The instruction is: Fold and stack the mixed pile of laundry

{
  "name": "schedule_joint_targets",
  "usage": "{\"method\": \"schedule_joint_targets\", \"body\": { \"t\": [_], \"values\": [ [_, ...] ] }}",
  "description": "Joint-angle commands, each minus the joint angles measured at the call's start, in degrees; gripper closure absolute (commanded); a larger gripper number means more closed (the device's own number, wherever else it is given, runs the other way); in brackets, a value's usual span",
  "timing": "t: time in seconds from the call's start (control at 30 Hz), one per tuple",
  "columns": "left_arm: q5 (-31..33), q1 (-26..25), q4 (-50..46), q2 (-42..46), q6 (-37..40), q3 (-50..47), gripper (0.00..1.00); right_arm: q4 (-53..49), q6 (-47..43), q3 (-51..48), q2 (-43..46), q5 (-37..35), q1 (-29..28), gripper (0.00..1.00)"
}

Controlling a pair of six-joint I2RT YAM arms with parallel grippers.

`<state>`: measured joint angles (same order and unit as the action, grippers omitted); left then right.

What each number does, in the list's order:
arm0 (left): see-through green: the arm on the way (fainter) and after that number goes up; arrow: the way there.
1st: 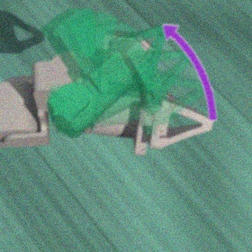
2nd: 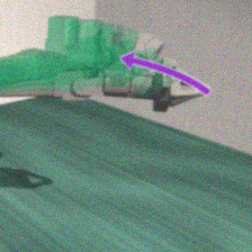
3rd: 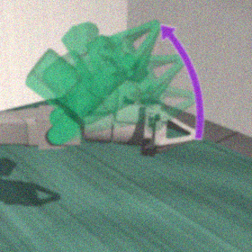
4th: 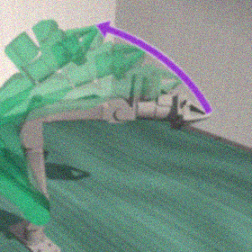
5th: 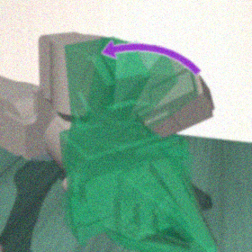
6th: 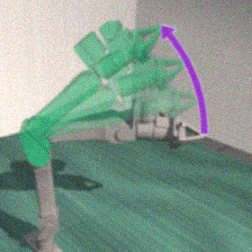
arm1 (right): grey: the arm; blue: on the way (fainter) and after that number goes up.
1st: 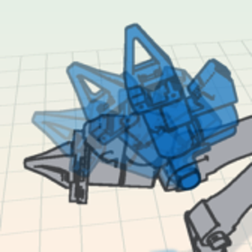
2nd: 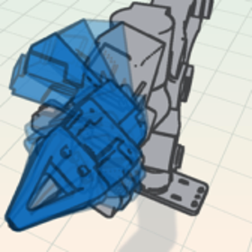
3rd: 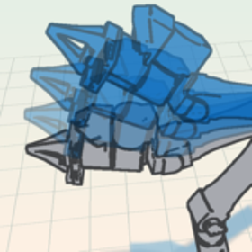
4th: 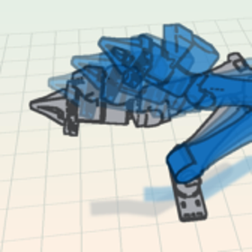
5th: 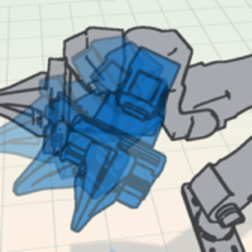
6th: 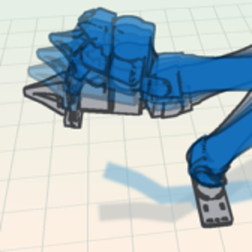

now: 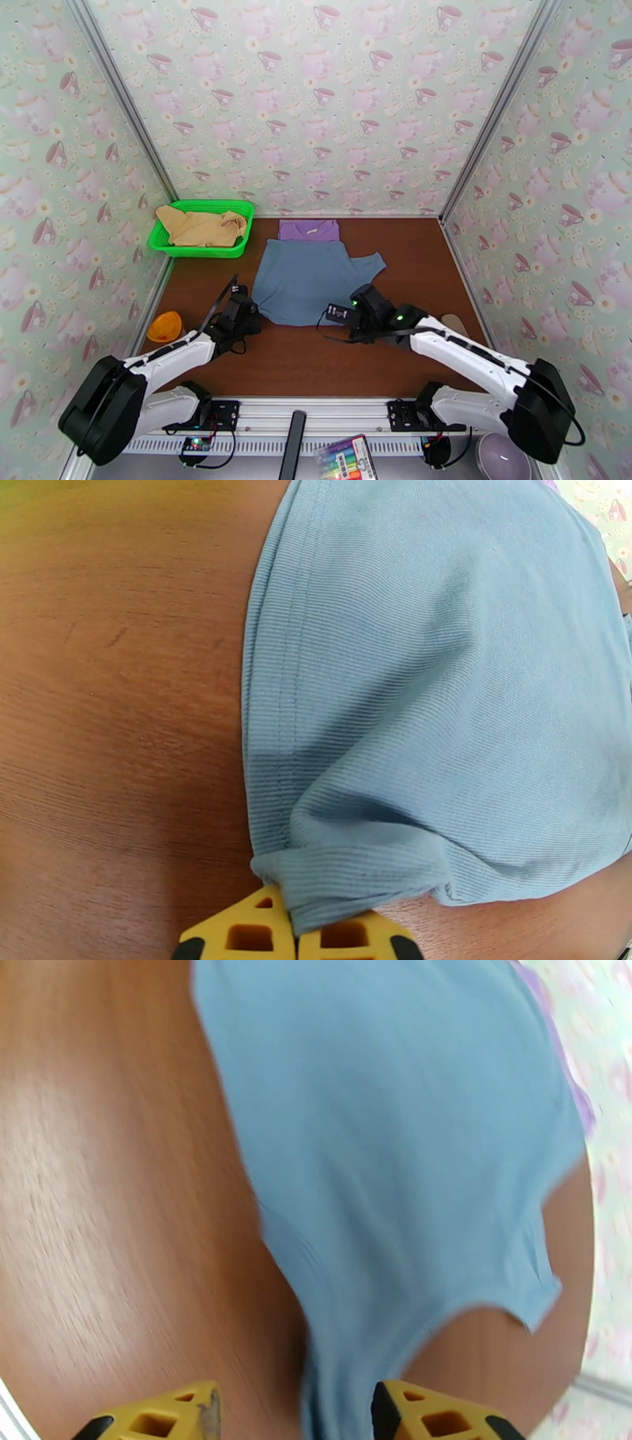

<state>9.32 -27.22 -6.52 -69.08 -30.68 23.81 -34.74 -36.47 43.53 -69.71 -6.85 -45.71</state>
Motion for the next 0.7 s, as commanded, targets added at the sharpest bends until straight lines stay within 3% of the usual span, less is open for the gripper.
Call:
{"method": "schedule_joint_targets", "body": {
  "t": [0.0,0.23,0.47,0.67],
  "values": [
    [-1.5,-0.3,0.7,0.4,0.2,2.0,1.0,8.1,1.3,-2.1,-5.3,-2.8,-1.5,0.51],
    [-1.8,-0.3,0.5,0.5,0.4,2.3,1.0,21.5,-6.9,-4.4,-12.7,-6.7,-1.5,0.53],
    [-1.9,-0.3,0.5,0.3,0.5,2.2,1.0,25.1,-11.1,-3.4,-19.2,-8.1,-1.6,0.52],
    [-2.0,-0.3,0.1,0.3,0.5,2.3,1.0,26.1,-11.5,-2.3,-20.4,-8.4,-1.4,0.71]
  ]
}}
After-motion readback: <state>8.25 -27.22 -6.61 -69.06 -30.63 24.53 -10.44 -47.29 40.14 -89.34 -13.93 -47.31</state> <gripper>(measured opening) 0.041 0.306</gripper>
